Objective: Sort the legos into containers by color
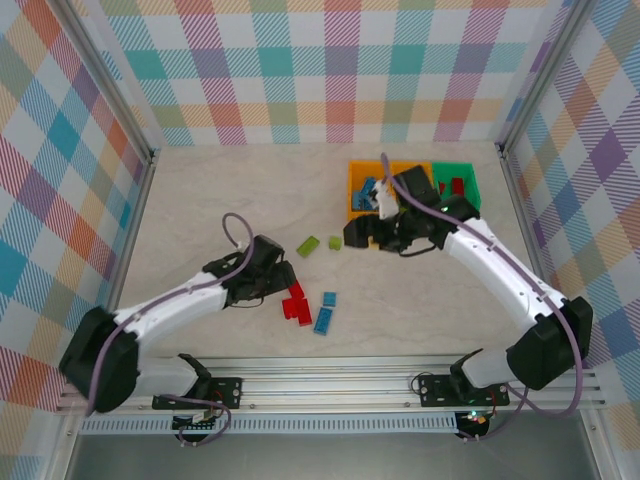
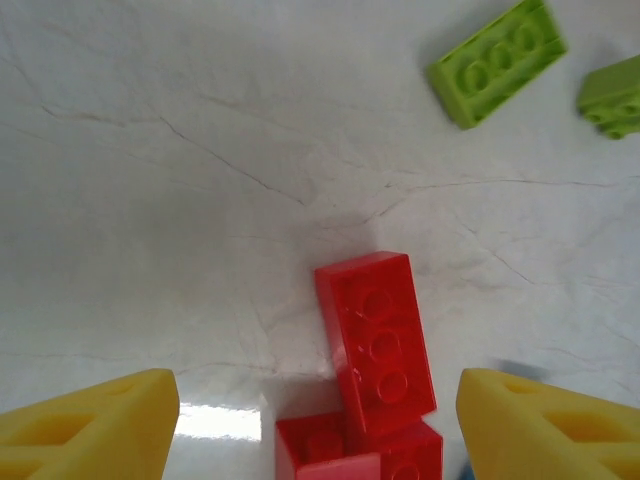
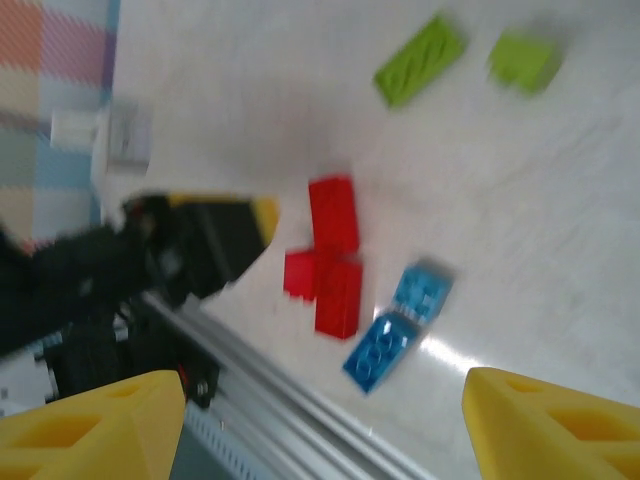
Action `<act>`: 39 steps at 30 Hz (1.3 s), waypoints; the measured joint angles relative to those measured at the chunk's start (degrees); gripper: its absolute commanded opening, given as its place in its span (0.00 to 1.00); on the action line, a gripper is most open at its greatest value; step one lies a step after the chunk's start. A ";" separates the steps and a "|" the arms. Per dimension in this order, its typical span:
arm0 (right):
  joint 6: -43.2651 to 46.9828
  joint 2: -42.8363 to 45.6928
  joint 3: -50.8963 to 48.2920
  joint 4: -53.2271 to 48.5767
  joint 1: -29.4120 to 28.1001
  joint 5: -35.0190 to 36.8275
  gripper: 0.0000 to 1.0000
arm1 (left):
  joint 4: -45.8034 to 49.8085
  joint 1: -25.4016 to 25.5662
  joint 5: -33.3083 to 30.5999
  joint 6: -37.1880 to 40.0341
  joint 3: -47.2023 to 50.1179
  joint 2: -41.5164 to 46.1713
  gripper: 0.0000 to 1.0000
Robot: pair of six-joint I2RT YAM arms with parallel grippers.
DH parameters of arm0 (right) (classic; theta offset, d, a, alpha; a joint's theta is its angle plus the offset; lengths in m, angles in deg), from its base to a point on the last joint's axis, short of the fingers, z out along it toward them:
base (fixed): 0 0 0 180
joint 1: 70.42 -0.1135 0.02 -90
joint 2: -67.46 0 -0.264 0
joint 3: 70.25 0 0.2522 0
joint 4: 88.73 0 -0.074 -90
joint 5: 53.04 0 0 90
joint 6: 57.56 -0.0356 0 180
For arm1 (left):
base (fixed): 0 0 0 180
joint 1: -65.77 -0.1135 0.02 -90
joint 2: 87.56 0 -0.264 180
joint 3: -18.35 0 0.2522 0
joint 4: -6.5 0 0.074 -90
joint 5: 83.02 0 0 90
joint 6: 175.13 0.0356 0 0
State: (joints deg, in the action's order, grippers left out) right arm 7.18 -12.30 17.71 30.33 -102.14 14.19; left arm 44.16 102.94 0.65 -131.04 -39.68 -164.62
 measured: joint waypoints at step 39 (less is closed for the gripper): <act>-17.73 20.02 -14.99 0.31 -3.23 27.08 0.84 | -4.59 9.01 5.14 7.43 -43.71 -32.61 0.26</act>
State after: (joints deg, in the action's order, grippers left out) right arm -10.54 7.72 2.71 30.63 -105.38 41.28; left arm 39.57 111.95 5.79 -123.61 -83.40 -197.23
